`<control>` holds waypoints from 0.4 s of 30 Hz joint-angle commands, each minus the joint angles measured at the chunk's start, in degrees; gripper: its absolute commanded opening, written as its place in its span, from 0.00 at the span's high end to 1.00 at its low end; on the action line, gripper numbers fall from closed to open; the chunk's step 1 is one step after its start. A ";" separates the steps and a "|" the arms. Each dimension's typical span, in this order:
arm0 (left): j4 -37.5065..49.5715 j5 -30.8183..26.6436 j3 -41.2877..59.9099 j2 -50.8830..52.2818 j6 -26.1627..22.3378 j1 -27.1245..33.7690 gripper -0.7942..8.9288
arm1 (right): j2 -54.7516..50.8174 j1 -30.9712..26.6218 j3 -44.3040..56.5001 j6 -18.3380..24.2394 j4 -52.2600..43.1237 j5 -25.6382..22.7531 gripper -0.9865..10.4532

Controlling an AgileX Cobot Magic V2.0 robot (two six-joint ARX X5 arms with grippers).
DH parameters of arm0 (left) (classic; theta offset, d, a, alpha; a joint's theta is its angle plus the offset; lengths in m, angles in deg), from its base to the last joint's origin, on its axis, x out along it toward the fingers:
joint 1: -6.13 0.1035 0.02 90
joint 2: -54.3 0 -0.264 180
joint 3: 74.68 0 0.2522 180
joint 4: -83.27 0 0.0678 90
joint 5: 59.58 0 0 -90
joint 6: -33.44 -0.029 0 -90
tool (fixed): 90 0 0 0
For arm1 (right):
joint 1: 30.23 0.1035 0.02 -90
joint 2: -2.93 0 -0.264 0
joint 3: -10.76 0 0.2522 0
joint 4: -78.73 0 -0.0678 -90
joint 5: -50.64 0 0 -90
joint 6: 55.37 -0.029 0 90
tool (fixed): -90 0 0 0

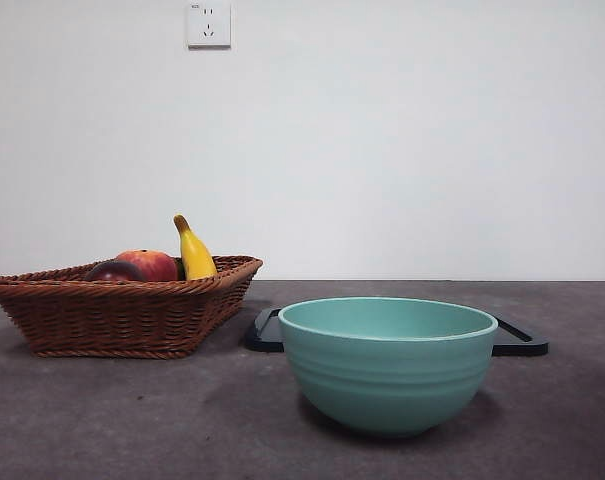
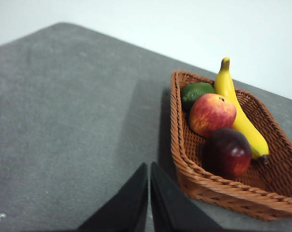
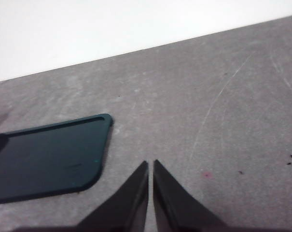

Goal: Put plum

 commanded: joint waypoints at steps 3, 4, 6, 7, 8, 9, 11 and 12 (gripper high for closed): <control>0.00 0.11 -4.15 -0.11 4.04 0.15 0.91 | -0.07 -0.02 -4.61 -2.95 -0.13 0.37 0.91; -0.59 0.59 -5.16 -0.26 4.70 0.15 0.91 | -0.04 -0.02 -5.75 -3.15 0.39 0.39 0.91; -2.16 1.81 -7.28 -0.72 5.77 0.15 0.91 | 0.02 -0.02 -8.28 -3.32 1.92 0.68 0.91; -3.28 2.27 -8.61 -1.18 5.73 0.15 0.91 | 0.17 -0.02 -9.86 -3.28 3.06 0.92 0.91; -4.33 2.43 -9.90 -1.66 5.73 0.15 0.91 | 0.46 -0.02 -11.63 -3.26 4.28 1.11 0.91; -5.38 2.47 -11.17 -2.21 5.68 0.15 0.91 | 0.76 -0.02 -13.14 -3.26 5.16 1.53 0.91; -7.32 2.54 -14.10 -3.56 5.57 0.15 0.91 | 1.79 -0.02 -16.46 -2.99 6.67 2.54 0.91; -7.87 2.84 -15.28 -4.24 5.51 0.15 0.91 | 2.36 -0.02 -17.88 -2.64 7.30 3.04 0.91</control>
